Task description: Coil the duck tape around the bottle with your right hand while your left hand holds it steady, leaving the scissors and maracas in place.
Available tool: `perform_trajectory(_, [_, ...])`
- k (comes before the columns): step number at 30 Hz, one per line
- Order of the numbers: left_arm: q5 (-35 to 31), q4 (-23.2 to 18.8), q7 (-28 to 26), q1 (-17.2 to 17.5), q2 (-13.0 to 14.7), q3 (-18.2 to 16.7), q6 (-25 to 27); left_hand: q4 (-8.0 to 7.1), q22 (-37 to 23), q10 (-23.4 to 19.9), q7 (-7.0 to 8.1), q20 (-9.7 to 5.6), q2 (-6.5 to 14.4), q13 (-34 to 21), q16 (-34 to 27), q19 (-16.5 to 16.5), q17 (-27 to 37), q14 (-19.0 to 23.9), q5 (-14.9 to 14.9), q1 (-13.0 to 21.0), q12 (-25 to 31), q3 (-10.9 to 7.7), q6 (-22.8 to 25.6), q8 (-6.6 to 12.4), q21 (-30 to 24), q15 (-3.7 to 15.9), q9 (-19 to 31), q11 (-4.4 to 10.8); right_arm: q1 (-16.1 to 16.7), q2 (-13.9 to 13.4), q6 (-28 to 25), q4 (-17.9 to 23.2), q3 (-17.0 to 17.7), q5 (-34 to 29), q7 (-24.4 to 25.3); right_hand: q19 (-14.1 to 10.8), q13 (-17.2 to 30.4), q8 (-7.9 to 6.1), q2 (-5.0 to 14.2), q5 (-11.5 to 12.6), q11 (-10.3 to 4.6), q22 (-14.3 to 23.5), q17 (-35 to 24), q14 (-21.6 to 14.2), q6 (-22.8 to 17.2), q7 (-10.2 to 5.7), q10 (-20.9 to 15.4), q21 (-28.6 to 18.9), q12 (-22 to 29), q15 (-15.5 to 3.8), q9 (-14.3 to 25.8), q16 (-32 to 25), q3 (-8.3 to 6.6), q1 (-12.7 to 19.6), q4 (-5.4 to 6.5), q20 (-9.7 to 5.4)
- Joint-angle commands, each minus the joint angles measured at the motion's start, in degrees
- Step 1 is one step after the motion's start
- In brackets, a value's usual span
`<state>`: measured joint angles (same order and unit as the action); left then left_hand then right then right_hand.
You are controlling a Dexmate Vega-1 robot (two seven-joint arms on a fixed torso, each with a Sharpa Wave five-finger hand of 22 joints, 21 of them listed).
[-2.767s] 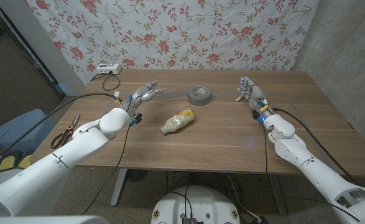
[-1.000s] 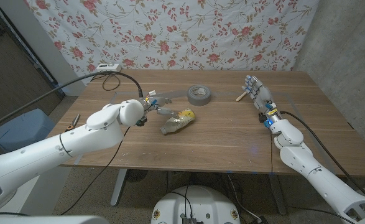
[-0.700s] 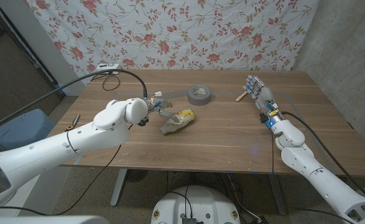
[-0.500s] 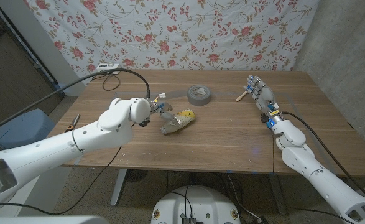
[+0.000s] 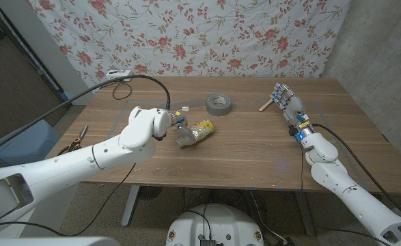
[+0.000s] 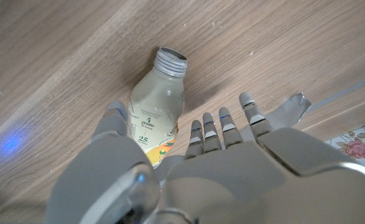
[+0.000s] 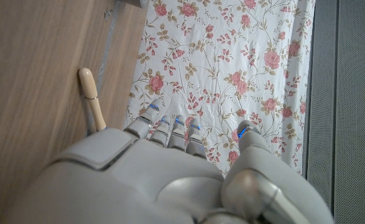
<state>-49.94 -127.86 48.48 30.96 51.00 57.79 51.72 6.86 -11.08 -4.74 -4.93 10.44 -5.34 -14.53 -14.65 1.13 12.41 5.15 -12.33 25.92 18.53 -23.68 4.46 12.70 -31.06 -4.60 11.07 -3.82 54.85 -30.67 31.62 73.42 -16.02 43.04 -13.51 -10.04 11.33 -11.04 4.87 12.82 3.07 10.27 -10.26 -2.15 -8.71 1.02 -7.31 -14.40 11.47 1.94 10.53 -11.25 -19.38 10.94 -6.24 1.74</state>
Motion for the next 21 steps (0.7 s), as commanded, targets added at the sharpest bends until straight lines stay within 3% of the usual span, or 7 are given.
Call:
perform_trajectory(1, [-9.12,2.43,5.65,3.43,-4.03,-1.89,0.05,-0.93,-0.09,-0.36,-0.06,0.34,0.83,-0.28,-0.30,0.52,0.41,0.46,0.29,-0.84,0.56,-0.08,-0.49,-0.19,-0.19,-0.44,0.17,-0.50,-0.27,-0.11,0.46,-1.54,0.41,-0.16,-0.40,-0.49,0.09,-0.12,-0.20,0.20,-0.22,0.15,-0.32,-0.66,-0.53,-0.05,-0.61,0.16,0.51,0.12,0.08,-0.28,-0.17,-0.30,-0.41,0.32])
perform_trajectory(10, [-15.00,5.20,8.04,4.88,-7.47,-1.68,-1.76,-1.11,-0.12,-2.64,-0.66,0.12,2.59,-0.65,-1.16,3.55,0.31,3.67,0.86,-0.80,1.62,-0.51,0.99,-0.10,-0.93,-0.08,0.15,-0.77,-0.73,-0.23,0.64,-2.24,0.45,-0.78,0.02,-0.78,0.10,-0.16,-0.17,0.22,-0.16,0.16,-0.33,-1.23,-0.70,-0.10,-1.02,0.16,0.61,0.28,0.09,-0.43,-0.18,-0.36,-0.42,0.47])
perform_trajectory(21, [-22.35,7.97,5.12,9.23,-11.22,-3.43,-4.57,-1.24,-0.18,-5.97,-1.57,-0.04,3.58,-0.98,-2.20,7.36,0.15,7.89,1.47,-1.33,3.01,-0.46,3.42,0.24,-1.99,1.29,0.09,0.15,-0.97,-0.10,0.69,-3.74,0.29,-1.31,0.52,-1.06,0.12,-0.40,-0.11,0.24,0.11,0.16,-0.37,-1.91,-1.45,-0.40,-1.81,0.23,0.82,0.55,0.10,-0.57,-0.18,-0.54,-0.36,0.68])
